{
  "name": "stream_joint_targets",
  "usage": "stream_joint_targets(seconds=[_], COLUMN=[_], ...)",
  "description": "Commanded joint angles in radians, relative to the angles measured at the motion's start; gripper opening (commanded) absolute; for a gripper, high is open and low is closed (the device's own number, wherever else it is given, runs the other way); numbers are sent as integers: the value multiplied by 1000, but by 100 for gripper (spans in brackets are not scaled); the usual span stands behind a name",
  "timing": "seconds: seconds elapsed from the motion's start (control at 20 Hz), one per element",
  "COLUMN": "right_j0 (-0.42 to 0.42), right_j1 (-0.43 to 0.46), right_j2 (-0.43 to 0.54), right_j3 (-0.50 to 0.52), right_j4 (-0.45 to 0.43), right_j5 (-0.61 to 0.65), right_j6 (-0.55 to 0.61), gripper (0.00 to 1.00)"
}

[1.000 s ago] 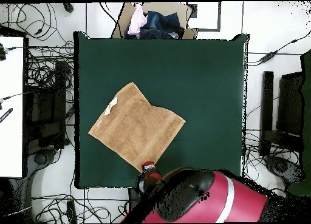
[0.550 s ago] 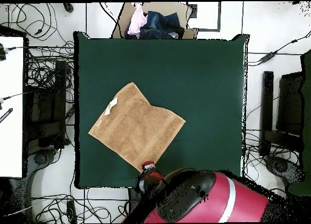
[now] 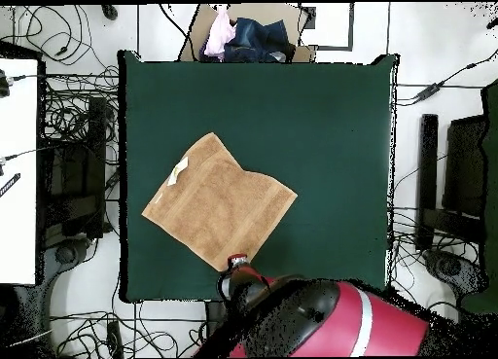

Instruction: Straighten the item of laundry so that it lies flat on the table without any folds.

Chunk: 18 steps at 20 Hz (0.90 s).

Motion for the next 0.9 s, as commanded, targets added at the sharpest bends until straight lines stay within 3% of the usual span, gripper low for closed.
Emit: stream_joint_targets(seconds=[0.05, 0.9], right_j0=[41, 58], right_j1=[60, 1], right_j2=[72, 93], right_j3=[-139, -108], right_j4=[108, 177], right_j5=[198, 248], right_j6=[22, 53], gripper=[0, 0])
